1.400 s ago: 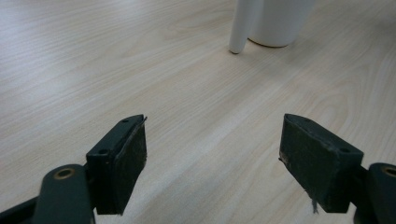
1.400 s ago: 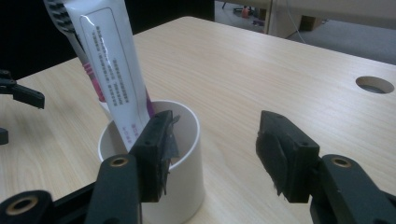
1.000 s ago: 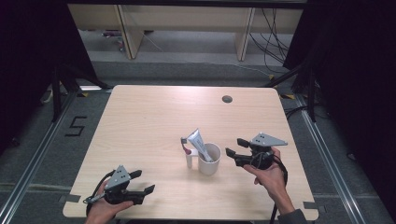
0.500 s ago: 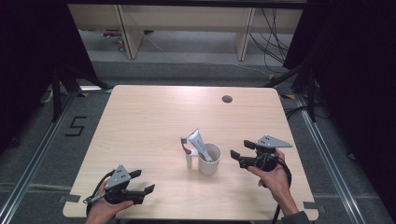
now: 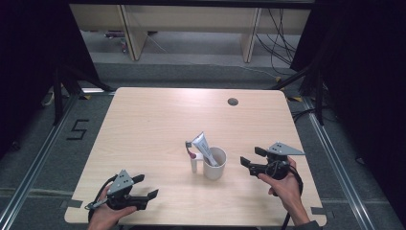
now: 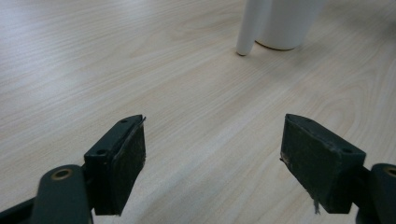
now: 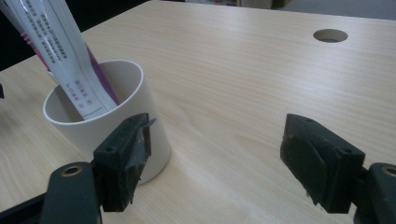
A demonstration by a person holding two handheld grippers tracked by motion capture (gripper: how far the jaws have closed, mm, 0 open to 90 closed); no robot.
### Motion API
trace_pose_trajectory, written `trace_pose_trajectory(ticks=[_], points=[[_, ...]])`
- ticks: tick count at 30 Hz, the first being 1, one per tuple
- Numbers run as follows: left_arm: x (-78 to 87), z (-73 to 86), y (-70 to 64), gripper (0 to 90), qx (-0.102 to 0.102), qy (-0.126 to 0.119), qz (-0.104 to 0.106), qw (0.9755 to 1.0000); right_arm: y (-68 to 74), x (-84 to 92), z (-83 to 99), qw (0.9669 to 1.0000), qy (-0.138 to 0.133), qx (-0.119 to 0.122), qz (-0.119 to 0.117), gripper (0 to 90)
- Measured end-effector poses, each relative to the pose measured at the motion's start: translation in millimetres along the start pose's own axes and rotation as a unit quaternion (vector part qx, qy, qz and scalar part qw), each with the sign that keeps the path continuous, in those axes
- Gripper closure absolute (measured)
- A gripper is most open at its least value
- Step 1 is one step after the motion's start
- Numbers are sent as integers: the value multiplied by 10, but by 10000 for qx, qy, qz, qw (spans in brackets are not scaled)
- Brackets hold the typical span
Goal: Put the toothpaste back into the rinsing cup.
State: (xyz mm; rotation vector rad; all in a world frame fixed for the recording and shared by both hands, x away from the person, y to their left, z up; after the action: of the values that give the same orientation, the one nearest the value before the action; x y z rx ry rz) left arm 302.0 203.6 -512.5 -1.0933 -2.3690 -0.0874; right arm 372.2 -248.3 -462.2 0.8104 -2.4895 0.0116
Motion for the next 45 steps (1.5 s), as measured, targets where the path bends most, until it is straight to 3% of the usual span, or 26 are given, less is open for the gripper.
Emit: trace_pose_trajectory(ticks=[1,2,3,4,5,7,9,15,17,18,21,24,25,26,27,28,29,30,31,36,37,38,42,43,44,45], points=[[-1,1,-2,218,3,-26,10,10000,-13,20,0,9999,-52,99,28,253],[7,-2,4,218,-38,1,11,10000,5,33,7,10000,-38,-27,18,252],[7,-2,4,218,-38,1,11,10000,-6,53,12,9999,-10,44,130,251],[6,-9,0,218,-48,3,12,10000,12,75,28,9999,-63,-112,46,249],[7,-9,-2,218,-46,9,11,10000,-19,87,36,9999,-115,69,62,246],[5,-8,-5,218,-58,10,19,10000,-8,133,76,9998,7,-152,103,240],[2,-9,-4,218,-45,2,23,10000,-49,133,105,9999,-68,-14,122,228],[1,-8,-24,217,-57,-20,16,10000,-73,199,210,9995,-96,-259,177,215],[2,-8,-28,217,-55,-13,7,10000,-83,212,222,9995,-83,-214,213,213],[3,-5,-30,217,-79,4,21,10000,-64,251,249,9992,-34,-334,229,211],[0,0,-30,217,-67,-29,18,10000,-83,269,271,9994,-113,-167,281,210],[7,0,-33,213,-57,-16,21,10000,-55,304,309,9992,-99,-300,250,208],[5,0,-34,211,-57,-23,23,10000,-74,306,322,9992,-173,-131,330,205],[3,2,-29,210,-81,-19,65,9999,-68,319,333,9995,-110,-153,266,200],[-2,3,-33,210,-69,-35,63,10000,-32,326,348,9990,-115,-354,231,197],[-5,5,-34,208,-68,-24,67,10000,-58,335,357,9995,-101,-158,269,196],[-4,5,-36,204,-63,15,55,10000,-35,345,373,9994,-64,-262,238,190],[-2,6,-32,201,-92,50,45,9999,-46,346,384,9995,-65,-130,292,188],[-2,6,-33,198,-102,71,24,9999,-34,348,395,9995,-61,-206,245,184],[-23,9,-35,183,-51,-4,67,10000,-5,364,440,9996,-46,63,258,163],[-24,9,-36,182,-43,-12,70,10000,28,370,456,9997,28,-104,214,163],[-22,7,-39,180,-46,14,37,10000,12,365,460,9997,8,80,225,162],[-28,12,-36,176,-64,14,87,9999,36,357,488,9997,-56,153,200,160],[-33,16,-39,175,-43,27,69,10000,39,356,509,9994,-9,294,176,160],[-33,15,-44,174,-22,35,34,10000,68,349,527,9998,40,122,135,161],[-31,15,-39,172,-39,53,34,10000,53,332,533,9995,-44,272,150,160]])
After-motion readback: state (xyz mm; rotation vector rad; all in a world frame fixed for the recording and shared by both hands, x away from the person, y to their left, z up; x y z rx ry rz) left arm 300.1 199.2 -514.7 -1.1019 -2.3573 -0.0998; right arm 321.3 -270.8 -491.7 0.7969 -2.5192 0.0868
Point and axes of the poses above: each handheld gripper's, and its own axes: x roughly backward along the jaws, z roughly out of its underside, y roughly to its left, the point moved 1 cm from there along -x, roughly forward along the jaws, and after that the axes turned 4 degrees about z, right-handed, at the moved point
